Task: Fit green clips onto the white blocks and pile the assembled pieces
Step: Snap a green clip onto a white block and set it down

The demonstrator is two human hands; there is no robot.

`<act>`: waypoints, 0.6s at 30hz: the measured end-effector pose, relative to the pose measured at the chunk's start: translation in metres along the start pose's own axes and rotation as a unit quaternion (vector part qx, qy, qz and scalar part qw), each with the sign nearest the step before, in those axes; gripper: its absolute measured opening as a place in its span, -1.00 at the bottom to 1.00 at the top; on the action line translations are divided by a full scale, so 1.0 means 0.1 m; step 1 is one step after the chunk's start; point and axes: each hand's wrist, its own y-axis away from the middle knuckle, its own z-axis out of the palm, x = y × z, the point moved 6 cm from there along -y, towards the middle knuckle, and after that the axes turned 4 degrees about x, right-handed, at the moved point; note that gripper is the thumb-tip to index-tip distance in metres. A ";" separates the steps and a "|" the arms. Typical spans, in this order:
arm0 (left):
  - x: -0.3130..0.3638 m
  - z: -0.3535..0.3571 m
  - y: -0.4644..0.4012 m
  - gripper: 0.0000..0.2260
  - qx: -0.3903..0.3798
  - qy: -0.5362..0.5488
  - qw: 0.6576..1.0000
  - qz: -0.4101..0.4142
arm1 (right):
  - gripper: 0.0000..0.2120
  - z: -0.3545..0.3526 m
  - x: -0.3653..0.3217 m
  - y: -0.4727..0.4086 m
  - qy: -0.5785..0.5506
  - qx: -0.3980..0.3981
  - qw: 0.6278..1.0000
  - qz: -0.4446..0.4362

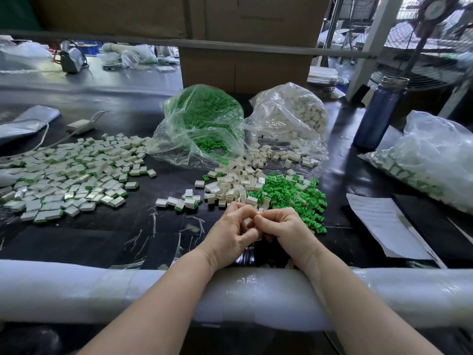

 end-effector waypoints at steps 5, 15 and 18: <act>0.00 0.00 0.00 -0.78 -0.002 -0.010 1.000 0.003 | -0.82 0.00 -0.01 0.01 -0.002 -0.001 1.000 0.001; 0.00 -0.01 -0.01 -0.81 0.006 -0.029 0.999 0.013 | -0.81 0.00 0.03 -0.02 -0.006 0.002 1.000 -0.006; -0.01 -0.03 -0.01 -0.82 0.014 -0.020 1.000 0.012 | -0.80 0.01 0.04 -0.03 -0.014 -0.004 1.000 -0.010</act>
